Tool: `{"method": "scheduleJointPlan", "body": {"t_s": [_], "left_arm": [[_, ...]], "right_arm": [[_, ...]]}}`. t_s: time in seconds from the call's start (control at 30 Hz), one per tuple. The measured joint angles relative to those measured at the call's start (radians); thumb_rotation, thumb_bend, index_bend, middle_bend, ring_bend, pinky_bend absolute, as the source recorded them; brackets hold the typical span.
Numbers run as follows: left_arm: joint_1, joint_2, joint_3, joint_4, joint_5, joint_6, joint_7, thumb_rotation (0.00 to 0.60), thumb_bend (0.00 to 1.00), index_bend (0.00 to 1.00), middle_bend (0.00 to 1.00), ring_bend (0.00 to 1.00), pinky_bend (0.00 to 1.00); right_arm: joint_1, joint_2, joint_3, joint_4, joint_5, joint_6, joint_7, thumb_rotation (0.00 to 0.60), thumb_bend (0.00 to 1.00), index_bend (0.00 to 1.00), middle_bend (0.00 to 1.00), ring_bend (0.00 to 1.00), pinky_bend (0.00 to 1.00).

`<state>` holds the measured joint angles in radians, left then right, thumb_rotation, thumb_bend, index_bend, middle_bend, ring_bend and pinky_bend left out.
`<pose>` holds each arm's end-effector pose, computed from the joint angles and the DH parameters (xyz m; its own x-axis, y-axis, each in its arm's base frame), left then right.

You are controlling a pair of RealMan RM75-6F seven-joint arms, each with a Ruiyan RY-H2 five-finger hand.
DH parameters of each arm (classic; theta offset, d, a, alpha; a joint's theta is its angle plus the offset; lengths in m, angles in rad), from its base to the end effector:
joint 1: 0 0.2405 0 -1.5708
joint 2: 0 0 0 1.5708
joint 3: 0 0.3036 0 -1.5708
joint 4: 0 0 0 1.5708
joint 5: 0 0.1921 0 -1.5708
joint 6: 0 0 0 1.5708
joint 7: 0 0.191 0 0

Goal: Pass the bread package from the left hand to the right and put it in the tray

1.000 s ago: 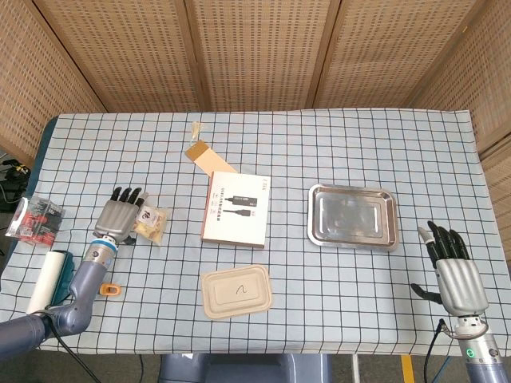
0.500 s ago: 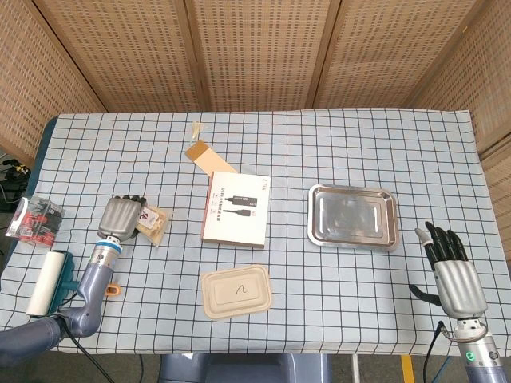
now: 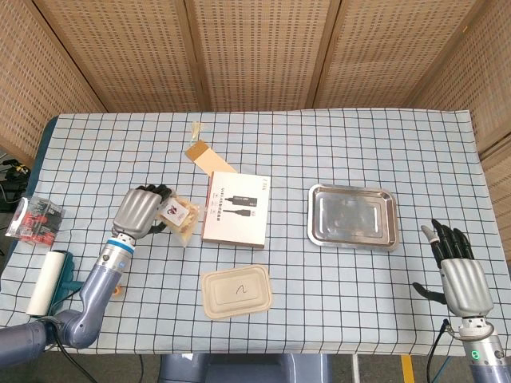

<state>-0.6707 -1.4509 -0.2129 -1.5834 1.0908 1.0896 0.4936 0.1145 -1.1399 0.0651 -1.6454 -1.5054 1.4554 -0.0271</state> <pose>-0.1888 0.4131 0.0441 0.5057 0.1115 0.8555 0.8397 -0.2912 -0.4584 -0.3313 -0.2423 0.1826 0.3705 -0.0096 0.9288 -0.9280 -0.0473 0.3696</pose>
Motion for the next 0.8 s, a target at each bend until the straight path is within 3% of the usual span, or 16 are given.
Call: {"method": "scheduleJointPlan", "body": {"t_s": [0.23, 0.47, 0.57, 0.67, 0.7, 0.8], "left_arm": [[-0.125, -0.086, -0.073, -0.035, -0.103, -0.018, 0.143, 0.600, 0.34, 0.59, 0.28, 0.34, 0.41], [-0.241, -0.217, -0.121, 0.039, -0.202, -0.043, 0.209, 0.600, 0.34, 0.58, 0.24, 0.30, 0.37], [-0.270, -0.253, -0.123, 0.082, -0.230, -0.056, 0.224, 0.600, 0.33, 0.54, 0.18, 0.24, 0.33], [-0.293, -0.281, -0.120, 0.122, -0.265, -0.079, 0.233, 0.600, 0.28, 0.36, 0.03, 0.06, 0.17], [-0.299, -0.285, -0.118, 0.128, -0.284, -0.097, 0.235, 0.600, 0.23, 0.24, 0.00, 0.02, 0.09], [-0.314, -0.290, -0.110, 0.134, -0.338, -0.147, 0.231, 0.600, 0.09, 0.01, 0.00, 0.00, 0.00]], "right_arm": [[0.001, 0.006, 0.010, 0.009, 0.022, -0.009, 0.023, 0.600, 0.09, 0.00, 0.00, 0.00, 0.00], [0.002, 0.003, 0.016, 0.021, 0.029, -0.010, 0.039, 0.600, 0.10, 0.00, 0.00, 0.00, 0.00], [0.002, 0.001, 0.017, 0.031, 0.035, -0.014, 0.044, 0.600, 0.09, 0.00, 0.00, 0.00, 0.00], [0.003, -0.003, 0.017, 0.037, 0.038, -0.019, 0.042, 0.600, 0.10, 0.00, 0.00, 0.00, 0.00], [0.004, -0.004, 0.016, 0.039, 0.038, -0.019, 0.039, 0.600, 0.10, 0.00, 0.00, 0.00, 0.00], [0.004, -0.007, 0.015, 0.039, 0.036, -0.019, 0.031, 0.600, 0.09, 0.00, 0.00, 0.00, 0.00]]}}
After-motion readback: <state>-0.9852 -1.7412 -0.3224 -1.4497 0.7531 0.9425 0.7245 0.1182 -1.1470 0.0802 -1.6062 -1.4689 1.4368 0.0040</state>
